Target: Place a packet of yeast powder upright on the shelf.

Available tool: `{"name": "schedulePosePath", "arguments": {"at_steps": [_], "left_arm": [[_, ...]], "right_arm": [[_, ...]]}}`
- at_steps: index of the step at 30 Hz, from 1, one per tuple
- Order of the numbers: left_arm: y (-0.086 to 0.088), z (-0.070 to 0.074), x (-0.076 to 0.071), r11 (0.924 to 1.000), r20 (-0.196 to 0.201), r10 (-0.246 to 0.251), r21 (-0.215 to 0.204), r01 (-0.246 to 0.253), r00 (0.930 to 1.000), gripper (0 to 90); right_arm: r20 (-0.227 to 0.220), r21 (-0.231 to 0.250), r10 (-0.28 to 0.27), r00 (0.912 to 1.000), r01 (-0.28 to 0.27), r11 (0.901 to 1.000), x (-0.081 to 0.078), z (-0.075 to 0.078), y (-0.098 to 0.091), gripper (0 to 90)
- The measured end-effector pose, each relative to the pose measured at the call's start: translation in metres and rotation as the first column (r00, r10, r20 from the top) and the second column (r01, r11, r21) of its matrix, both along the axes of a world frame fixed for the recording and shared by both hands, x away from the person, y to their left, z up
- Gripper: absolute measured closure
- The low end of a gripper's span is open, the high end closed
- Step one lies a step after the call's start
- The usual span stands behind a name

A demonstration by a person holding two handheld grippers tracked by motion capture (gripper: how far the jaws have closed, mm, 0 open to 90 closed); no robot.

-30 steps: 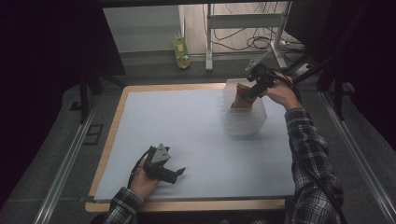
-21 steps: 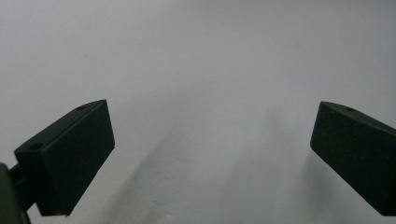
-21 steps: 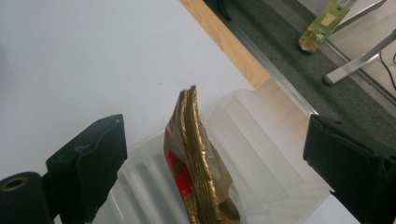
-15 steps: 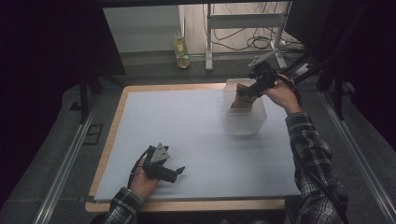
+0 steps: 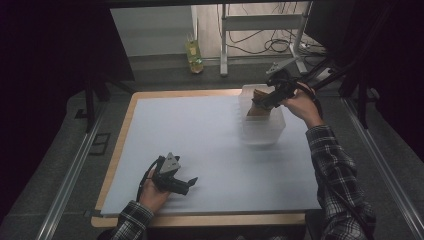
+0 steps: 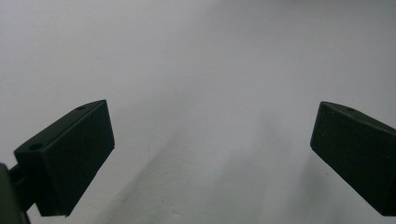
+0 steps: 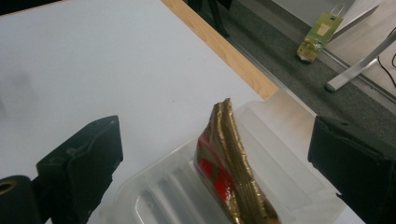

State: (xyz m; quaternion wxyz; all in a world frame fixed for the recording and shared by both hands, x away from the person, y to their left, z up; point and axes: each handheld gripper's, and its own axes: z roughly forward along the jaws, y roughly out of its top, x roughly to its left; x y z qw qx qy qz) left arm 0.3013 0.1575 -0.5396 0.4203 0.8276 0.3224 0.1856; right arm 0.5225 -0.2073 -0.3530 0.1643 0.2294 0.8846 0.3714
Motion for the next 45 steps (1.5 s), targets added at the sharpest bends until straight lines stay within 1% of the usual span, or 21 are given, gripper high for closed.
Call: {"name": "schedulePosePath", "arguments": {"at_steps": [8, 9, 10, 11, 16, 18, 22, 25, 26, 27, 30, 33, 40, 45], "left_arm": [[-0.001, 0.000, 0.000, 1.0000, -0.005, -0.007, 0.006, 0.007, 1.0000, 0.0], [-0.001, 0.000, 0.000, 0.9999, -0.005, -0.009, 0.007, 0.009, 0.9999, 0.0], [-0.001, 0.000, 0.000, 0.9999, -0.004, -0.011, 0.009, 0.011, 0.9999, 0.0], [-0.002, -0.001, 0.000, 0.9999, -0.002, -0.011, 0.011, 0.011, 0.9999, 0.0], [-0.002, -0.001, 0.000, 0.9999, -0.001, -0.010, 0.009, 0.010, 0.9999, 0.0], [-0.002, -0.001, 0.000, 0.9999, 0.000, -0.010, 0.009, 0.010, 0.9999, 0.0], [-0.002, -0.001, 0.000, 0.9999, 0.002, -0.012, 0.012, 0.012, 0.9999, 0.0], [-0.002, -0.001, -0.001, 0.9998, 0.004, -0.016, 0.012, 0.016, 0.9999, 0.0], [-0.002, -0.001, -0.001, 0.9998, 0.004, -0.016, 0.012, 0.016, 0.9999, 0.0], [-0.003, -0.001, -0.001, 0.9998, 0.004, -0.015, 0.011, 0.015, 0.9999, 0.0], [-0.003, -0.001, -0.001, 0.9999, 0.005, -0.015, 0.007, 0.015, 0.9999, 0.0], [-0.003, -0.001, -0.001, 0.9998, 0.007, -0.017, 0.007, 0.016, 0.9998, 0.0], [-0.003, -0.001, -0.001, 0.9998, 0.007, -0.017, 0.005, 0.017, 0.9998, 0.0], [-0.003, -0.001, -0.001, 0.9998, 0.007, -0.020, 0.007, 0.020, 0.9998, 0.0]], "right_arm": [[0.014, 0.014, 0.001, 0.9999, -0.001, 0.9999, -0.010, 0.004, 0.001, 3.2], [0.007, 0.018, 0.000, 1.0000, 0.000, 0.9998, -0.012, 0.004, 0.001, 3.1], [0.011, 0.019, 0.002, 0.9999, -0.002, 0.9998, -0.014, 0.004, 0.001, 3.1], [0.026, 0.014, -0.002, 0.9997, 0.002, 0.9999, -0.018, 0.004, 0.003, 3.1], [0.034, 0.013, 0.002, 0.9994, -0.002, 0.9999, -0.025, 0.004, 0.004, 3.0], [0.027, 0.022, 0.007, 0.9996, -0.008, 0.9997, -0.028, 0.004, 0.004, 2.9], [0.028, 0.027, 0.013, 0.9995, -0.014, 0.9995, -0.035, 0.004, 0.005, 2.9], [0.027, 0.026, 0.006, 0.9996, -0.007, 0.9996, -0.042, 0.003, 0.007, 2.9], [0.027, 0.026, 0.006, 0.9996, -0.007, 0.9996, -0.042, 0.003, 0.007, 2.9], [0.027, 0.028, 0.018, 0.9995, -0.019, 0.9994, -0.045, 0.002, 0.008, 2.9], [0.023, 0.029, 0.022, 0.9995, -0.023, 0.9993, -0.049, 0.000, 0.009, 2.8], [0.025, 0.034, 0.036, 0.9990, -0.037, 0.9988, -0.057, -0.002, 0.010, 2.9], [0.034, 0.058, 0.042, 0.9986, -0.044, 0.9974, -0.070, -0.002, 0.011, 2.9], [0.035, 0.060, 0.051, 0.9981, -0.053, 0.9968, -0.078, -0.003, 0.011, 2.0]]}}
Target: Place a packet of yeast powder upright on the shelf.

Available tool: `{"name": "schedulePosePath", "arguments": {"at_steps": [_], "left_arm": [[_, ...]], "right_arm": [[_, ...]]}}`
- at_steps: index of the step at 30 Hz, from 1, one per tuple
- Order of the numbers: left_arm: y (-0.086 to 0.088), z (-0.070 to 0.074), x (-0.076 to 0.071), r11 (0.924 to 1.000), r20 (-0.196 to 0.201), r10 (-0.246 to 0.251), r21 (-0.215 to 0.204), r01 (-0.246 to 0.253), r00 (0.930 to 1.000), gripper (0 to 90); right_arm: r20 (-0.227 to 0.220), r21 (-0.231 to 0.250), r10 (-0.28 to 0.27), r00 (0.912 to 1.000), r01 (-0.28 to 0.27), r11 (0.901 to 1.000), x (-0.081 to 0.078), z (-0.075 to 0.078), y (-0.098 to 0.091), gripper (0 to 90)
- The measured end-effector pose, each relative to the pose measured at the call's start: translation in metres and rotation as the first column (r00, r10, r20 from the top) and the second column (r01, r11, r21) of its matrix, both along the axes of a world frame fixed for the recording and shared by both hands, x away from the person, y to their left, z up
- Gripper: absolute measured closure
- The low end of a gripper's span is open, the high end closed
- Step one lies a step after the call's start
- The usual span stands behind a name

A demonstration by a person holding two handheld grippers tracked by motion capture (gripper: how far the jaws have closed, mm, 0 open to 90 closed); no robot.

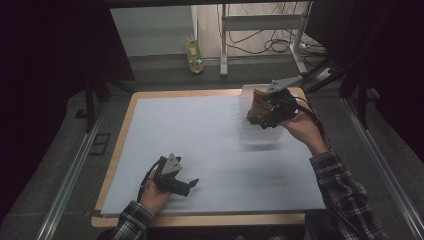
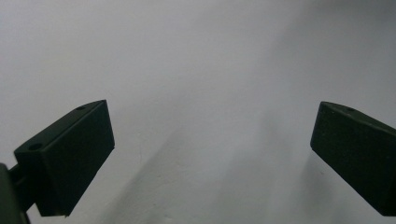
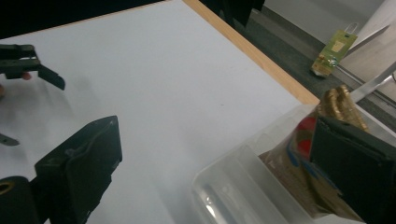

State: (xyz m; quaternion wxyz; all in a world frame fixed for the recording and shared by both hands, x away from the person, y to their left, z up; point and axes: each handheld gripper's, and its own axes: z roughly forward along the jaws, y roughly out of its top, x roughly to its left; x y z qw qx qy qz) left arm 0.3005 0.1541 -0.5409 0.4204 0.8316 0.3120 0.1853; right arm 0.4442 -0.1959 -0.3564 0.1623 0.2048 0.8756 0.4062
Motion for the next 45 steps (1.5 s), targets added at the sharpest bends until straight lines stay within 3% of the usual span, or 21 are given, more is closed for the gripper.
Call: {"name": "schedulePosePath", "arguments": {"at_steps": [34, 45], "left_arm": [[0.000, 0.000, 0.000, 1.0000, 0.000, 0.000, 0.004, 0.000, 1.0000, 0.0], [0.000, 0.000, 0.000, 1.0000, 0.003, 0.002, 0.001, -0.002, 1.0000, 0.0]], "right_arm": [[0.061, -0.004, 0.048, 0.9970, -0.047, 0.9989, -0.049, -0.026, -0.005, 1.8], [0.050, 0.004, 0.054, 0.9973, -0.054, 0.9985, -0.059, -0.037, -0.006, 1.8]]}}
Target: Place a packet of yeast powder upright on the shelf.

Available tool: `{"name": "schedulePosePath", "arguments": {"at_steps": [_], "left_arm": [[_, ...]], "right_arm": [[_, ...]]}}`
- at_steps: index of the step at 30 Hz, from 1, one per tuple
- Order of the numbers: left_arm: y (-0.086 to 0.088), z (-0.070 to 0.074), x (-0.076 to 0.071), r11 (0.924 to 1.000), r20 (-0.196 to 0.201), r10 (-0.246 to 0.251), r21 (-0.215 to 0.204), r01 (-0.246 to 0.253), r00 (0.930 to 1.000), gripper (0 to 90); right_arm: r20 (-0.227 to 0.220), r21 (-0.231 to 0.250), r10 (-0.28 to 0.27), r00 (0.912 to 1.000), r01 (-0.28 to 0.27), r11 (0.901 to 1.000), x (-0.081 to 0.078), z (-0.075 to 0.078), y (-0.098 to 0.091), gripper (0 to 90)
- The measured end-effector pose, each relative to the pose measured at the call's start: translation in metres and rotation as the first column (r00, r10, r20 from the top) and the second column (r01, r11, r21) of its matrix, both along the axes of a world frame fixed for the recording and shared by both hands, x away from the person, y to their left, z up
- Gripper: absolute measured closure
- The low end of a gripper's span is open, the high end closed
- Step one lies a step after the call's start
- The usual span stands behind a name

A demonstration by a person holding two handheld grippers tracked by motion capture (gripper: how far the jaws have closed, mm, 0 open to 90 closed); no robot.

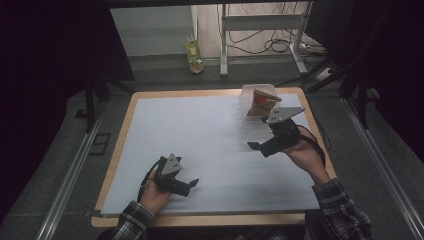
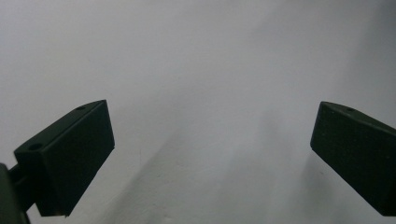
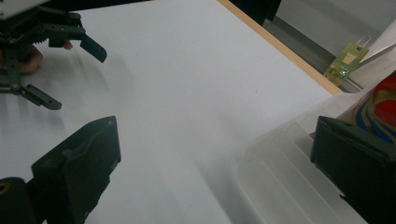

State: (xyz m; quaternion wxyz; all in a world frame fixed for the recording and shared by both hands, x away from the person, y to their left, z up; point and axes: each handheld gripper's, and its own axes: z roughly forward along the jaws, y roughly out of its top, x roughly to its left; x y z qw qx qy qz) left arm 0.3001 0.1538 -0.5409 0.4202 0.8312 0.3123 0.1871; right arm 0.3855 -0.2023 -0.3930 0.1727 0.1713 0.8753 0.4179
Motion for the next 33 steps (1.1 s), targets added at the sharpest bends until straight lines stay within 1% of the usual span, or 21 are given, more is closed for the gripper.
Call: {"name": "schedulePosePath", "arguments": {"at_steps": [6, 7, 13, 16, 21, 26, 28, 30, 33], "left_arm": [[0.000, 0.000, 0.000, 1.0000, -0.001, 0.000, -0.008, 0.000, 1.0000, 0.0], [0.000, 0.000, 0.000, 0.9999, -0.004, -0.001, -0.015, 0.001, 1.0000, 0.0], [0.001, 0.001, 0.000, 0.9995, -0.006, -0.004, -0.030, 0.003, 1.0000, 0.0], [0.002, 0.001, 0.000, 0.9996, -0.005, -0.005, -0.029, 0.005, 1.0000, 0.0], [0.005, 0.004, 0.000, 0.9963, -0.012, -0.015, -0.084, 0.014, 0.9998, 0.0], [0.008, 0.006, 0.000, 0.9944, 0.002, 0.002, -0.106, -0.002, 1.0000, 0.2], [0.010, 0.006, 0.000, 0.9947, 0.012, 0.015, -0.102, -0.014, 0.9998, 1.7], [0.012, 0.006, 0.001, 0.9949, 0.015, 0.029, -0.098, -0.027, 0.9995, 1.8], [0.014, 0.006, 0.002, 0.9966, 0.032, 0.024, -0.080, -0.021, 0.9992, 1.9]], "right_arm": [[-0.009, 0.012, 0.013, 0.9999, -0.013, 0.9998, -0.005, -0.010, -0.002, 1.5], [-0.010, 0.016, 0.018, 0.9998, -0.018, 0.9997, -0.005, -0.011, -0.002, 1.3], [-0.015, 0.027, 0.018, 0.9997, -0.018, 0.9995, -0.009, -0.018, -0.003, 1.0], [-0.020, 0.040, 0.015, 0.9997, -0.014, 0.9991, -0.011, -0.022, -0.004, 0.9], [-0.030, 0.066, 0.010, 0.9995, -0.008, 0.9978, -0.014, -0.029, -0.007, 0.8], [-0.032, 0.077, 0.010, 0.9994, -0.007, 0.9970, -0.015, -0.036, -0.009, 0.8], [-0.043, 0.076, 0.007, 0.9991, -0.004, 0.9971, -0.016, -0.042, -0.009, 0.8], [-0.044, 0.078, 0.007, 0.9990, -0.003, 0.9969, -0.016, -0.044, -0.008, 0.8], [-0.058, 0.087, 0.011, 0.9982, -0.005, 0.9962, -0.017, -0.051, -0.007, 0.8]]}}
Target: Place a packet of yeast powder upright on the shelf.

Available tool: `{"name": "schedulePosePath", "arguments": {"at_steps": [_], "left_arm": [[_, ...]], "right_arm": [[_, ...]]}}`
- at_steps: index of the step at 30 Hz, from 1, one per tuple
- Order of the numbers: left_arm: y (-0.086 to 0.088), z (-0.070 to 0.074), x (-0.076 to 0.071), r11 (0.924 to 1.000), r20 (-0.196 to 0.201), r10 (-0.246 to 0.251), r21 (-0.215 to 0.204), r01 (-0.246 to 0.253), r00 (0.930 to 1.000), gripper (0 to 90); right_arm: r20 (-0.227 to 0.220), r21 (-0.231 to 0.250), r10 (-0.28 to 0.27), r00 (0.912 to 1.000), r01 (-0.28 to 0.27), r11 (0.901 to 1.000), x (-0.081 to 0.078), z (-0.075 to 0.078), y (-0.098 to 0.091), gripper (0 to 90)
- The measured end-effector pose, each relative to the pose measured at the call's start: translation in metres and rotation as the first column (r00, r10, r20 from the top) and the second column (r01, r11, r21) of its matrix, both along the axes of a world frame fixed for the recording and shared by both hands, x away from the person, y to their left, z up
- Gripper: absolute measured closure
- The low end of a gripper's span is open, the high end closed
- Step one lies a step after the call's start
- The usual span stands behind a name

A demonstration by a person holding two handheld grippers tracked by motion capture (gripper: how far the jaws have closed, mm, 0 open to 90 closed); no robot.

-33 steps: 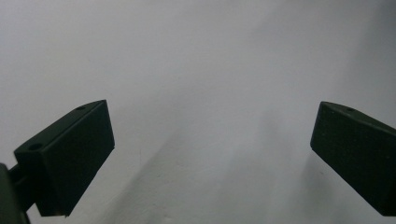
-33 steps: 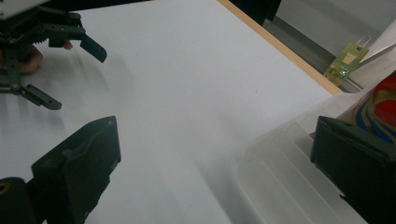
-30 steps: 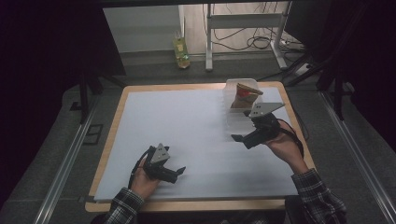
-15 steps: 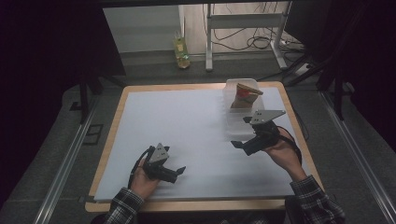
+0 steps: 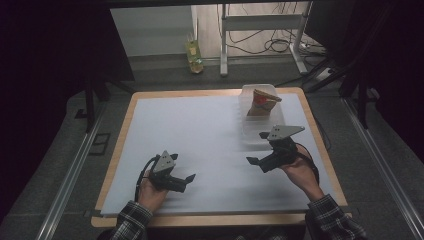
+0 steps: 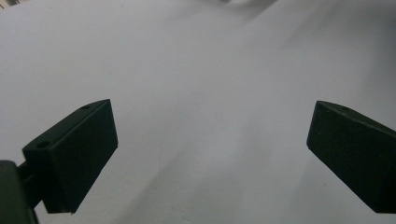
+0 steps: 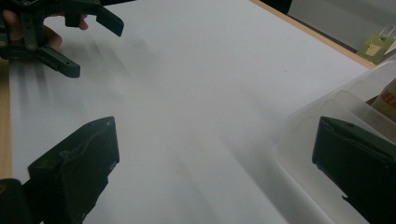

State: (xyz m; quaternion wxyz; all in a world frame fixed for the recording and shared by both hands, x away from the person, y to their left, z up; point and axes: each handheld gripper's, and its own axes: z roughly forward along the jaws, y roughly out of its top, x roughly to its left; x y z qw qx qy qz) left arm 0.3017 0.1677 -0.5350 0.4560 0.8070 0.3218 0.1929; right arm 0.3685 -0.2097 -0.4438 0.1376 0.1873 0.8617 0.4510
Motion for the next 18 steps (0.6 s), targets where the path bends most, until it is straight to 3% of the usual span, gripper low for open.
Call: {"name": "schedulePosePath", "arguments": {"at_steps": [5, 11, 18], "left_arm": [[-0.001, -0.001, 0.000, 0.9999, -0.017, -0.011, 0.004, 0.011, 0.9998, 3.0], [0.000, -0.002, 0.002, 0.9994, -0.041, -0.030, 0.018, 0.031, 0.9987, 5.4], [0.003, -0.002, 0.003, 0.9999, -0.042, -0.011, 0.005, 0.011, 0.9990, 5.6]], "right_arm": [[-0.017, 0.012, -0.001, 0.9999, 0.001, 0.9999, -0.001, -0.007, 0.002, 0.8], [-0.019, -0.007, -0.015, 0.9997, 0.015, 0.9999, -0.002, -0.019, 0.004, 0.8], [-0.038, -0.024, -0.013, 0.9992, 0.012, 0.9996, -0.004, -0.033, 0.007, 0.8]]}}
